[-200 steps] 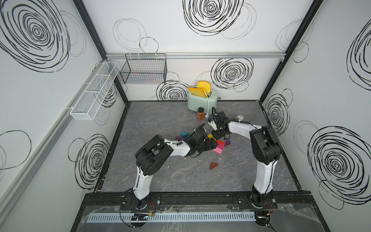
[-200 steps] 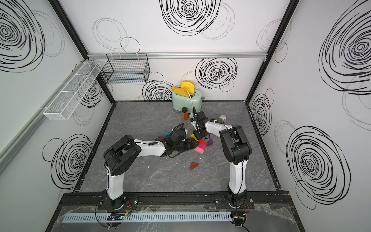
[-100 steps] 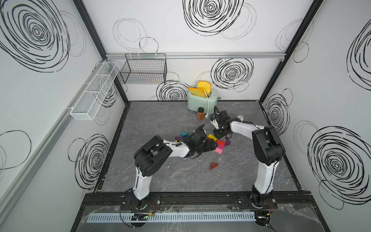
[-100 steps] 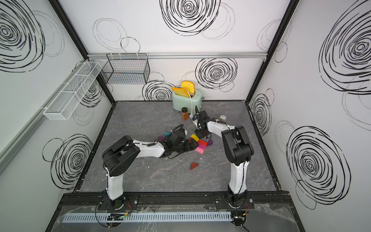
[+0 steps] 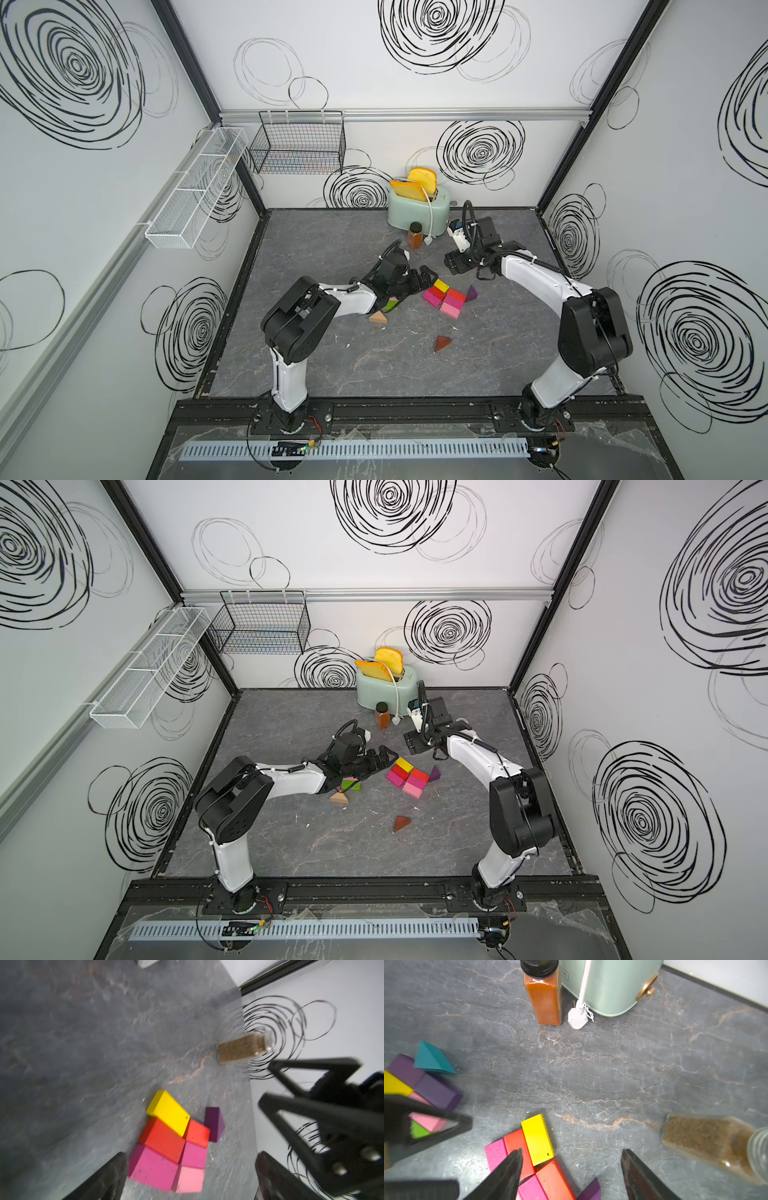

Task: Assemble a piece of candy with building blocks
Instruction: Adjust the building blocks at the center of the board.

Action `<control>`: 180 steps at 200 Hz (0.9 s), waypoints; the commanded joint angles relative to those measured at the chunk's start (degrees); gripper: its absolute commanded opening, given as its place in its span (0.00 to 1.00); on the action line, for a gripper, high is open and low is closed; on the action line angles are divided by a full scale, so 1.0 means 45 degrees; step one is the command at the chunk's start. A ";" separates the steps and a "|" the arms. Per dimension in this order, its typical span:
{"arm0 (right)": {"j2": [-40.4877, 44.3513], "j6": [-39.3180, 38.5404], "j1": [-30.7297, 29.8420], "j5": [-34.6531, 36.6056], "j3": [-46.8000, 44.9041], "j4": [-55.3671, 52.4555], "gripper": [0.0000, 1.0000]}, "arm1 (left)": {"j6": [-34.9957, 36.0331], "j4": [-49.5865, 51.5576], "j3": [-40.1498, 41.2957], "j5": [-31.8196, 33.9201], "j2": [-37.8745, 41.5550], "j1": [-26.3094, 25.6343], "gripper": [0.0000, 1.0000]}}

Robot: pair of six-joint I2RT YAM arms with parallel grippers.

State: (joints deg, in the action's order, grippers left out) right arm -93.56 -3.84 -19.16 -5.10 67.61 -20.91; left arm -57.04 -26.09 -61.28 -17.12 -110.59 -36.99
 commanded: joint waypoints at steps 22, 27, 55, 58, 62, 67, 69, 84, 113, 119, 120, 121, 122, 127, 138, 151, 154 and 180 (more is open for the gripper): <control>0.1395 0.1269 0.0869 -0.1701 -0.1660 0.0828 0.80 | -0.0293 -0.2607 -0.1350 0.0369 -0.1511 0.0018 1.00; 0.1556 0.1324 0.0958 -0.1781 -0.1796 0.0867 0.81 | -0.0264 -0.2602 -0.1493 0.0434 -0.1652 0.0027 1.00; 0.2506 0.1719 0.1468 -0.2005 -0.2458 0.1128 0.85 | -0.0460 -0.2869 -0.1966 0.0593 -0.2373 0.0037 0.99; 0.2619 0.1764 0.1531 -0.2027 -0.2539 0.1169 0.85 | -0.0496 -0.2921 -0.1991 0.0584 -0.2432 0.0047 0.99; 0.2757 0.1822 0.1621 -0.2058 -0.2640 0.1221 0.85 | -0.0508 -0.2984 -0.2024 0.0593 -0.2508 0.0021 1.00; 0.2907 0.1864 0.1719 -0.2114 -0.2757 0.1256 0.86 | -0.0499 -0.2996 -0.2079 0.0629 -0.2594 0.0003 0.99; 0.2970 0.1872 0.1772 -0.2134 -0.2803 0.1274 0.86 | -0.0497 -0.2998 -0.2094 0.0648 -0.2633 0.0009 0.99; 0.3424 0.1960 0.2098 -0.2290 -0.3090 0.1268 0.88 | -0.0561 -0.3135 -0.2246 0.0571 -0.2951 -0.0019 0.99; 0.4073 0.2135 0.2498 -0.2603 -0.3585 0.1483 0.89 | -0.0619 -0.3257 -0.2369 0.0560 -0.3294 -0.0080 0.99; 0.4127 0.2165 0.2536 -0.2639 -0.3650 0.1519 0.89 | -0.0637 -0.3311 -0.2365 0.0545 -0.3362 -0.0080 0.99; 0.4139 0.2173 0.2537 -0.2637 -0.3654 0.1520 0.89 | -0.0651 -0.3318 -0.2362 0.0544 -0.3368 -0.0080 0.99; 0.4144 0.2177 0.2538 -0.2656 -0.3646 0.1520 0.89 | -0.0658 -0.3321 -0.2361 0.0544 -0.3381 -0.0070 0.99; 0.4157 0.2179 0.2538 -0.2665 -0.3652 0.1521 0.89 | -0.0671 -0.3332 -0.2360 0.0544 -0.3388 -0.0075 0.99; 0.4160 0.2190 0.2567 -0.2710 -0.3654 0.1529 0.89 | -0.0711 -0.3440 -0.2331 0.0510 -0.3431 -0.0070 0.99; 0.4110 0.2186 0.2578 -0.2846 -0.3631 0.1526 0.89 | -0.0851 -0.3830 -0.2183 0.0438 -0.3544 -0.0083 0.99; 0.4072 0.2199 0.2597 -0.2945 -0.3572 0.1494 0.89 | -0.0919 -0.4138 -0.2067 0.0412 -0.3651 -0.0136 0.99; 0.4055 0.2180 0.2597 -0.2955 -0.3574 0.1491 0.89 | -0.0909 -0.4161 -0.2052 0.0408 -0.3688 -0.0153 0.99; 0.4091 0.2157 0.2634 -0.2976 -0.3581 0.1483 0.89 | -0.1226 -0.4615 -0.1859 0.0387 -0.3862 -0.0265 0.99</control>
State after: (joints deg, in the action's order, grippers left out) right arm -75.81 5.61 -7.66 -17.04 51.72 -14.92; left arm -60.51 -41.08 -70.28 -15.35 -126.21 -37.47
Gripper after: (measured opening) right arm 0.887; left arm 0.991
